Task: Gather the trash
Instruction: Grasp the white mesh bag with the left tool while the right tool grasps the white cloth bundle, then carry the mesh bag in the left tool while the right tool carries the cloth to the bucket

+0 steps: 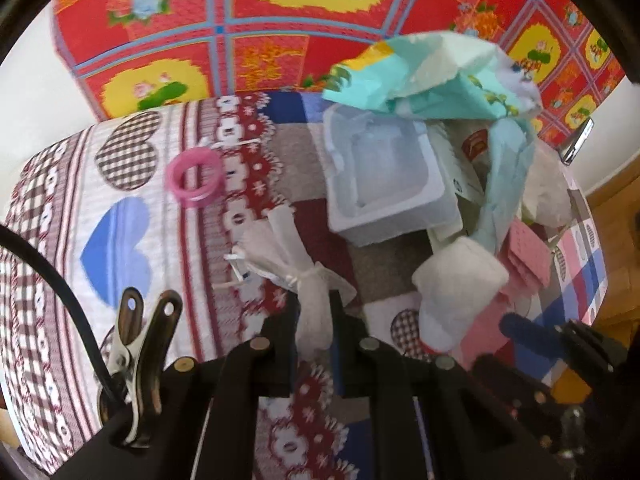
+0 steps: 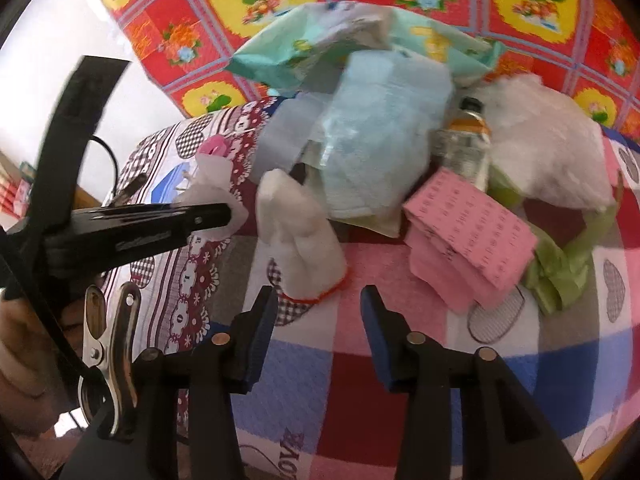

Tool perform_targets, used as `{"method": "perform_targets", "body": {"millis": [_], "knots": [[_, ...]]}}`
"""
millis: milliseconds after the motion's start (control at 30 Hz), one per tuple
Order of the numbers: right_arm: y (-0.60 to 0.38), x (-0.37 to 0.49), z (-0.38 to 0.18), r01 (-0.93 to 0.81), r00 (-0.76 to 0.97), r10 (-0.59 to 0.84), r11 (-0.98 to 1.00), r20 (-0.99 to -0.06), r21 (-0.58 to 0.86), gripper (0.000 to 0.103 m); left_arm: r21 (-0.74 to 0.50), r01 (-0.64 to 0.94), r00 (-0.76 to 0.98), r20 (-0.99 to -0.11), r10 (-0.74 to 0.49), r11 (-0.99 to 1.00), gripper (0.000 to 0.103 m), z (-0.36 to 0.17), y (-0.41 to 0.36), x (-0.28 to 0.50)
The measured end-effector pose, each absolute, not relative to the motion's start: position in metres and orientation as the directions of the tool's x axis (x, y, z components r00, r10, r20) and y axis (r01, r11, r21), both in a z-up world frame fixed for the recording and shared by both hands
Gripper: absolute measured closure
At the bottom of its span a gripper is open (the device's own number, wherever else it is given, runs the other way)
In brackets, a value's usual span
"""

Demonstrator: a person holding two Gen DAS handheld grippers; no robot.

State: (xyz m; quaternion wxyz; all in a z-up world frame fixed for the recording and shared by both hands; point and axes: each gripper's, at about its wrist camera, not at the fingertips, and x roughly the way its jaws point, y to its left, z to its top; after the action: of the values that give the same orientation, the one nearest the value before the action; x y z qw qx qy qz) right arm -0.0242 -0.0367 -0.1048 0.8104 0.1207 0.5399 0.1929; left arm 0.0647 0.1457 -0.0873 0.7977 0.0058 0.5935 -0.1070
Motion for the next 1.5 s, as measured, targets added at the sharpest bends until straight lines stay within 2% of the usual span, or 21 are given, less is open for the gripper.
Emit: {"method": "perform_targets", "body": {"millis": [200, 433, 500, 533, 667, 1000, 1500], "knots": [[-0.014, -0.014, -0.109, -0.23, 0.337, 0.446, 0.893, -0.829, 0.387, 0.058, -0.113, 0.132, 0.289, -0.946, -0.147, 0.985, 0.09, -0.071, 0.168, 0.049], [-0.01, -0.001, -0.124, -0.196, 0.328, 0.433, 0.901, -0.84, 0.388, 0.059, -0.078, 0.085, 0.315, -0.944, -0.1, 0.993, 0.09, -0.057, 0.207, 0.033], [-0.012, 0.0, -0.126, -0.177, 0.332, 0.427, 0.904, -0.841, 0.389, 0.07, -0.077, 0.074, 0.319, -0.943, -0.096, 0.994, 0.09, -0.056, 0.217, 0.033], [-0.012, 0.001, -0.127, -0.169, 0.332, 0.421, 0.907, -0.844, 0.385, 0.079, -0.075, 0.071, 0.321, -0.942, -0.094, 0.995, 0.09, -0.056, 0.222, 0.032], [-0.013, -0.002, -0.123, -0.142, 0.338, 0.436, 0.9, -0.834, 0.413, 0.09, -0.07, 0.071, 0.328, -0.941, -0.089, 0.995, 0.09, -0.055, 0.236, 0.027], [0.01, -0.022, -0.088, -0.101, 0.391, 0.435, 0.896, -0.811, 0.432, 0.09, -0.066, 0.119, 0.333, -0.937, -0.102, 0.991, 0.09, -0.051, 0.273, 0.018], [0.092, -0.05, -0.044, -0.08, 0.463, 0.445, 0.882, -0.766, 0.464, 0.09, -0.084, 0.215, 0.349, -0.924, -0.157, 0.973, 0.09, -0.041, 0.338, 0.01]]}}
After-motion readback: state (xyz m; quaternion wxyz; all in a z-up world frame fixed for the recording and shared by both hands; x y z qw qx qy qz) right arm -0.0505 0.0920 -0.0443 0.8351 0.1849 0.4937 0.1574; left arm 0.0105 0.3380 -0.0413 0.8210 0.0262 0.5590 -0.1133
